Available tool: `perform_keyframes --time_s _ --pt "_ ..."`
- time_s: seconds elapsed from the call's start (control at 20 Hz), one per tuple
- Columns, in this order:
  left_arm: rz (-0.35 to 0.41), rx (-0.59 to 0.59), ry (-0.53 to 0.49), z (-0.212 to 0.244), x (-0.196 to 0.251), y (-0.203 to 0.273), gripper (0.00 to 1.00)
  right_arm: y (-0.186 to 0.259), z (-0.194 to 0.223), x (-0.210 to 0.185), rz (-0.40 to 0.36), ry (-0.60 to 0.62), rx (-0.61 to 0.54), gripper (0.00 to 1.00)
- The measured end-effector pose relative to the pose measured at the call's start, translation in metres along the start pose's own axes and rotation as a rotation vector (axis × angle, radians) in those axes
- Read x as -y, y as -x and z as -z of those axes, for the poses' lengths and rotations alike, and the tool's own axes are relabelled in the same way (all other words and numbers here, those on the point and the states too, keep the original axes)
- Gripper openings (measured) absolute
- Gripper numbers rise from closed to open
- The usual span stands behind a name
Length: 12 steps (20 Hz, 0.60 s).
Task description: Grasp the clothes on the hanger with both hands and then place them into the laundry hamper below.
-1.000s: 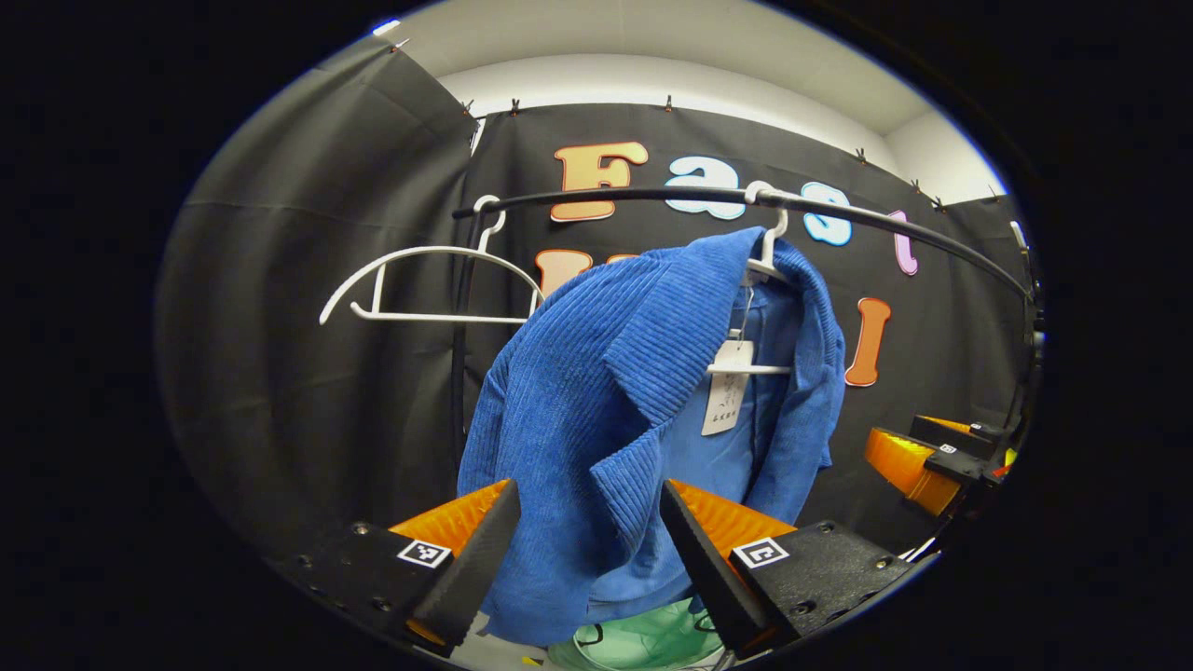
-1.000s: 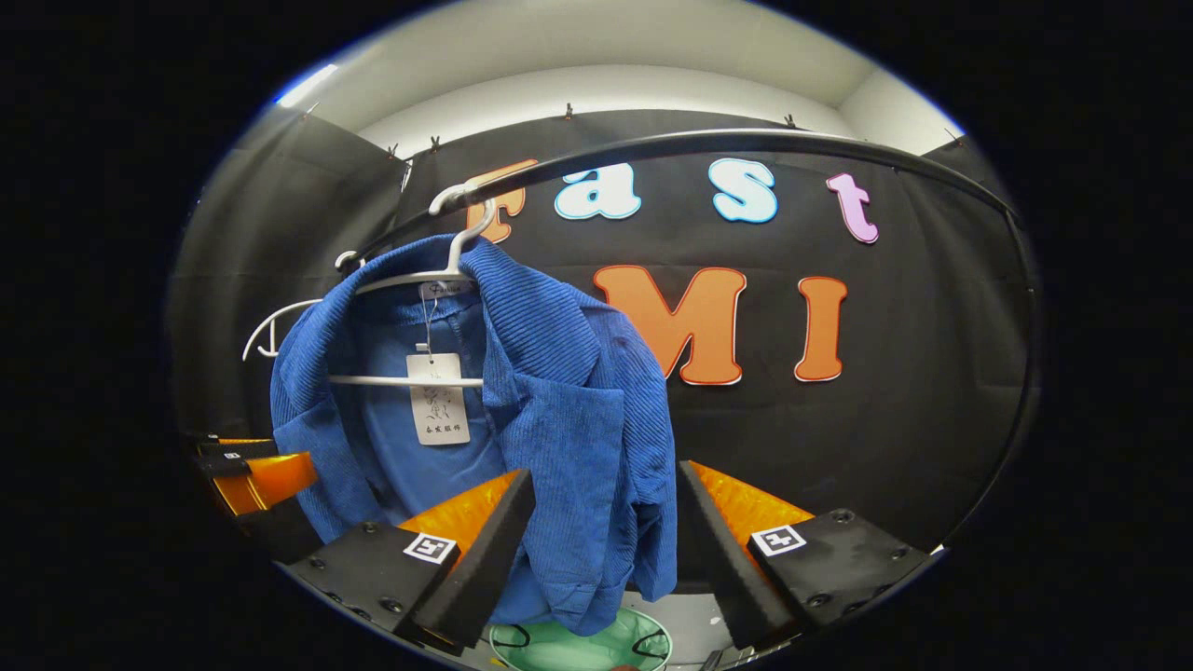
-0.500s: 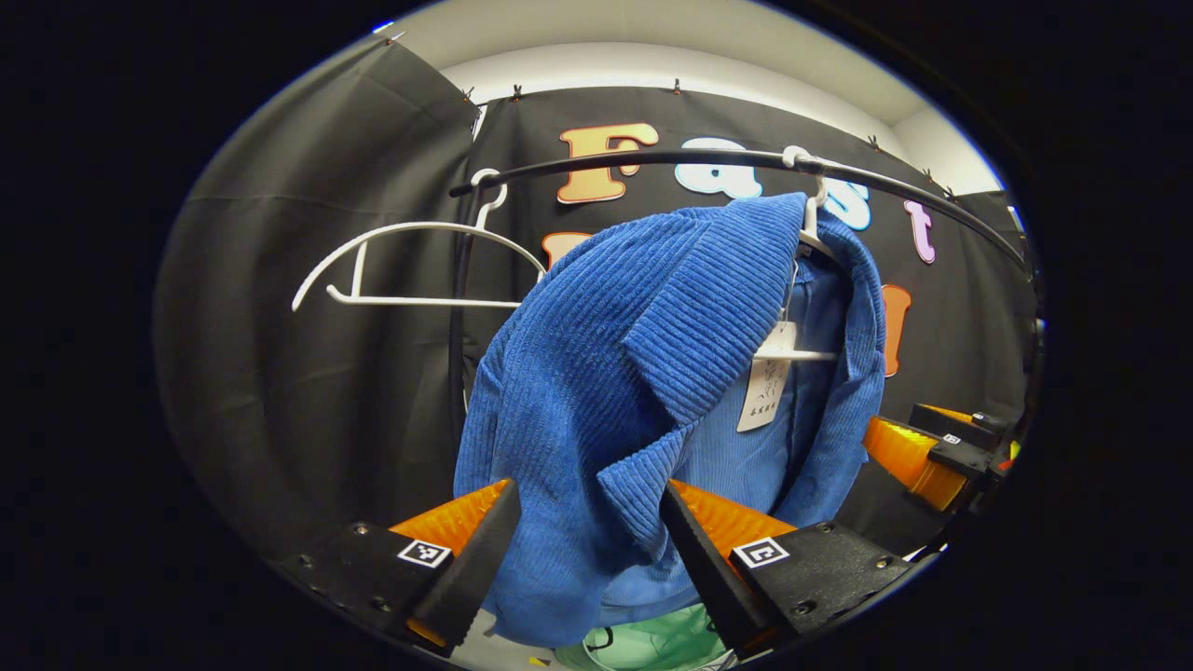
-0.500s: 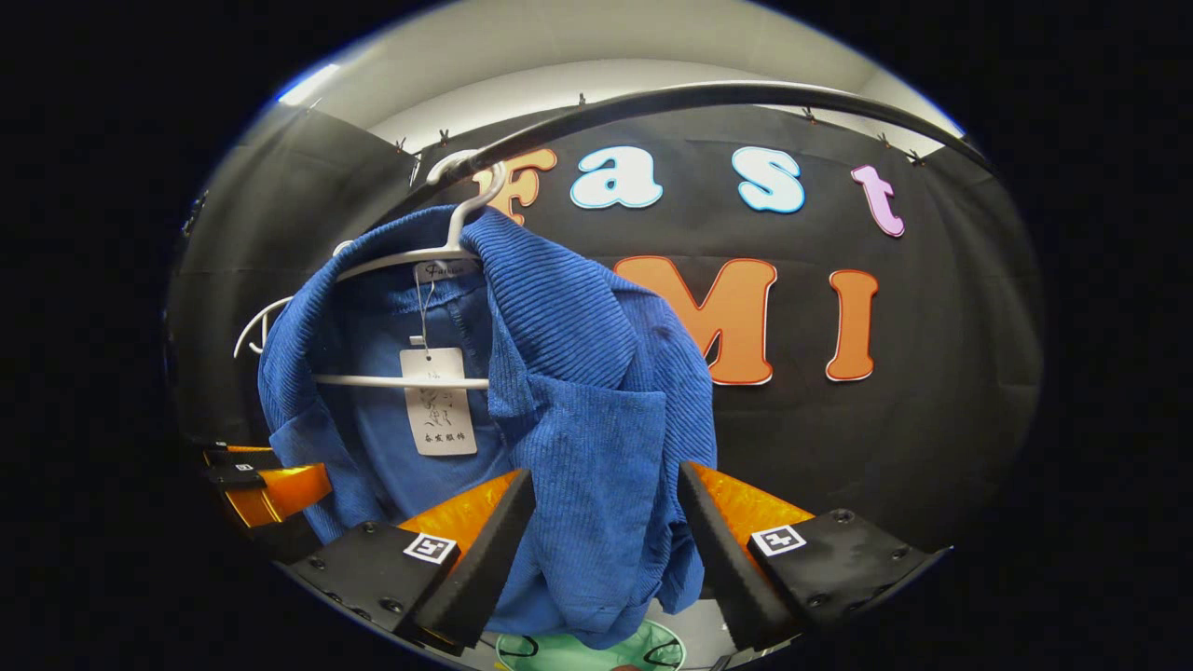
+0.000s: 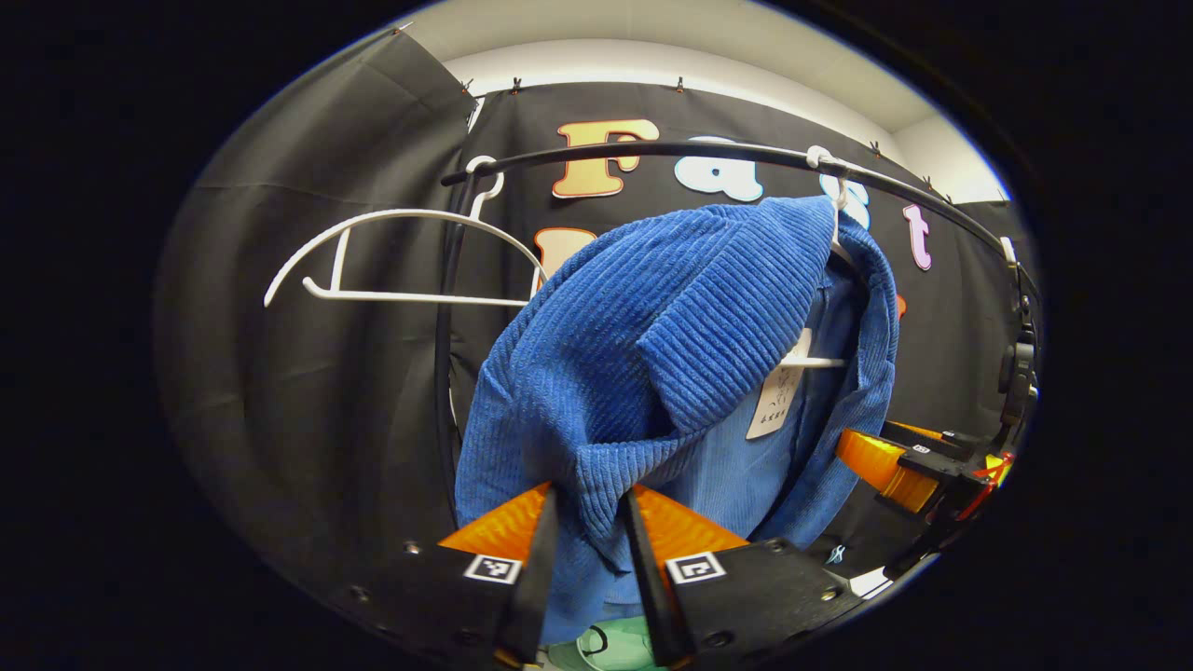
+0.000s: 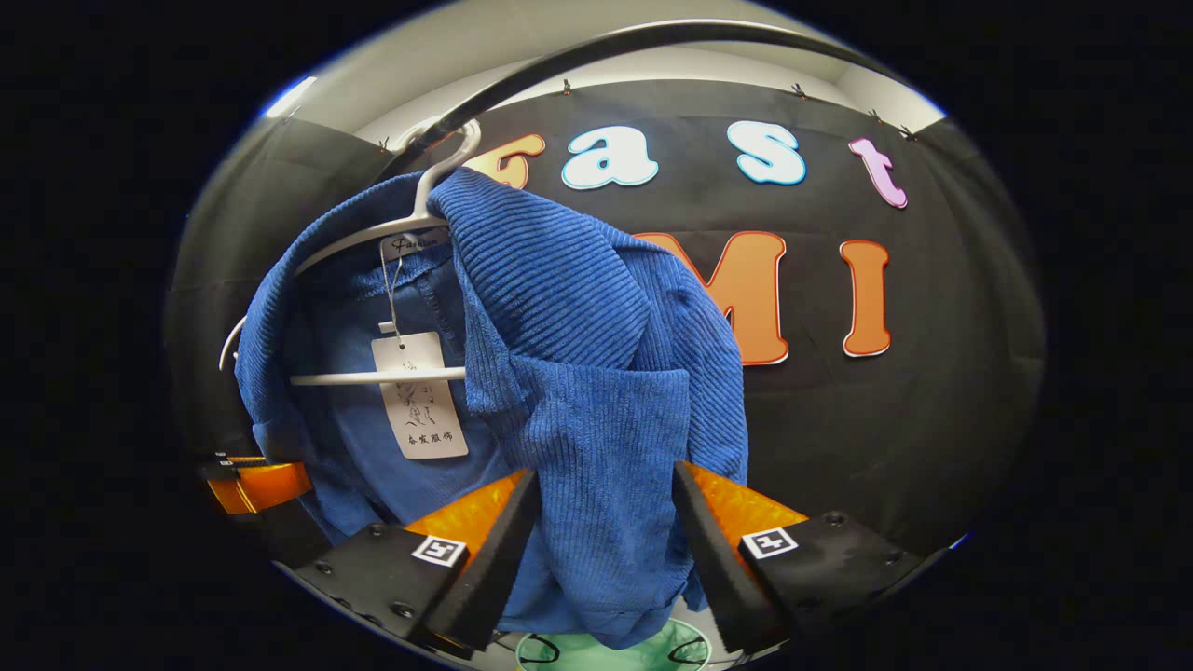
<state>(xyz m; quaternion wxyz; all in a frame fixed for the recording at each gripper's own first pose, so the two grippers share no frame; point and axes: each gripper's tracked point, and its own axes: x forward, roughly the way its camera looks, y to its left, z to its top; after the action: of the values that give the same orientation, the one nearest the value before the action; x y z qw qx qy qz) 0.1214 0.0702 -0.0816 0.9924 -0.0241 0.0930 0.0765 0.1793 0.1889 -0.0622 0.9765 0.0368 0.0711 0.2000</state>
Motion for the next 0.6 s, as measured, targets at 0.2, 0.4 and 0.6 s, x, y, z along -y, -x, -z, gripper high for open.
perform_keyframes --time_s 0.2,0.4,0.6 --pt "0.071 -0.02 0.035 0.0 0.006 0.005 0.23 -0.005 0.0 -0.006 -0.029 -0.02 -0.005 0.75" --pt "0.115 -0.029 -0.016 -0.003 0.007 0.016 0.05 -0.008 -0.001 -0.008 -0.047 -0.033 -0.006 0.67" --pt "0.197 -0.048 0.008 -0.008 0.011 0.036 0.03 -0.006 -0.006 -0.004 -0.078 -0.08 -0.005 0.3"
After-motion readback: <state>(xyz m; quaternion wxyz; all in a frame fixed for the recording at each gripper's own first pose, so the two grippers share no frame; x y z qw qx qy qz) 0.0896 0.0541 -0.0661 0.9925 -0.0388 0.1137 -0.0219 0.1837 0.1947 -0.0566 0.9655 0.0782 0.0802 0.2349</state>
